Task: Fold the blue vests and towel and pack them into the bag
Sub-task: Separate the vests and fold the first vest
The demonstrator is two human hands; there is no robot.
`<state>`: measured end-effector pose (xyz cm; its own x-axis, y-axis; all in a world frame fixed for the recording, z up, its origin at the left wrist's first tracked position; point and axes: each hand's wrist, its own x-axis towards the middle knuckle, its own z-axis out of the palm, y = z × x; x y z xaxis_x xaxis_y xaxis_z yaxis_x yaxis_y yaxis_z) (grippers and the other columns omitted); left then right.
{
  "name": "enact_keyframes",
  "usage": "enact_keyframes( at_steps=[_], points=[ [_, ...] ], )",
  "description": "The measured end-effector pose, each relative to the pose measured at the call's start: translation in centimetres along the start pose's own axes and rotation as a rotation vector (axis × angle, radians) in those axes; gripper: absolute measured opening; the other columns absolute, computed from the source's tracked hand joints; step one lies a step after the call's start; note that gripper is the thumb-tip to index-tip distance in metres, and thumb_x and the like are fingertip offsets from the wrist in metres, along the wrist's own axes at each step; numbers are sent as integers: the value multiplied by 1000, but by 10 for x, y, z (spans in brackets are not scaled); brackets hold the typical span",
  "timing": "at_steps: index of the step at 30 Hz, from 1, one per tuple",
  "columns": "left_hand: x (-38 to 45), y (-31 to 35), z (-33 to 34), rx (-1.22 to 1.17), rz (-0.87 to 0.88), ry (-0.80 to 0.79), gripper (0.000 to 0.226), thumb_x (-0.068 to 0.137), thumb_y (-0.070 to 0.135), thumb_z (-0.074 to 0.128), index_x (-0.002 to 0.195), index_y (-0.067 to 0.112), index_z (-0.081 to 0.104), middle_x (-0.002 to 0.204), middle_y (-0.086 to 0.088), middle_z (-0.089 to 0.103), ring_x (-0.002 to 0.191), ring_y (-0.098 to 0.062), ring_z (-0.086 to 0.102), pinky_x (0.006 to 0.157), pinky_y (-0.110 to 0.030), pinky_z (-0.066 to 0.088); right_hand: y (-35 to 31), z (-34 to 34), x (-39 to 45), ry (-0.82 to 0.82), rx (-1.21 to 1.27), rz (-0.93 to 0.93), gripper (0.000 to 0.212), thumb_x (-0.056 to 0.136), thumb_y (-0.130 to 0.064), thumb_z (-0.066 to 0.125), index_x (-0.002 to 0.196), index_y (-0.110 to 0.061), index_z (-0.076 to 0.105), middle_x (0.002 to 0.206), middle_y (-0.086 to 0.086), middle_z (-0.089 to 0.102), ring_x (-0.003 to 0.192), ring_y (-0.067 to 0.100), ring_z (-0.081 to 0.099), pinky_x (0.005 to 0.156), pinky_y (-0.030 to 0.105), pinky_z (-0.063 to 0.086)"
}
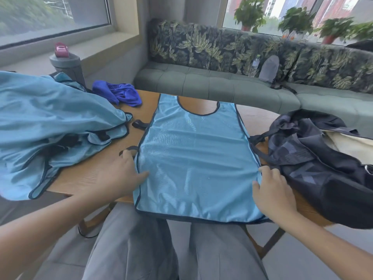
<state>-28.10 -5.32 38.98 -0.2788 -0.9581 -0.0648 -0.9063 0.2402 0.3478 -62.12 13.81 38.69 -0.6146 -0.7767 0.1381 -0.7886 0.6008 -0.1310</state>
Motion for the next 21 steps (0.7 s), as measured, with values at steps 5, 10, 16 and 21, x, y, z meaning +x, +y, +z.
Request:
enact_keyframes(
  at_steps=[5,10,16,21],
  points=[
    [-11,1,-10,65,-13,-106,44,88,39,63,63,16,37,57,1,39,51,-19,37,49,-30,25,7,-2,-11,-47,129,49,20,98,-17,52,117,-16,44,113,13,59,105,38,58,72,41,38],
    [-12,2,-17,-33,-35,-139,41,91,18,58,60,14,33,55,-3,40,53,-23,40,53,-30,28,14,-5,-15,10,318,-69,30,91,1,58,115,-16,52,92,3,57,91,31,56,72,43,43],
    [-16,18,-37,-401,-167,-212,29,99,10,48,71,5,56,68,-13,61,59,-31,66,51,-28,47,24,-25,-13,133,395,-69,30,95,-2,55,117,-23,56,93,-5,53,81,17,54,71,40,47],
    [-30,28,-35,-895,-243,-408,22,103,11,53,91,0,68,71,-10,70,57,-22,66,55,-33,53,38,-32,-11,154,350,-52,32,99,-5,50,125,-23,54,101,-4,55,86,21,55,75,41,48]
  ],
)
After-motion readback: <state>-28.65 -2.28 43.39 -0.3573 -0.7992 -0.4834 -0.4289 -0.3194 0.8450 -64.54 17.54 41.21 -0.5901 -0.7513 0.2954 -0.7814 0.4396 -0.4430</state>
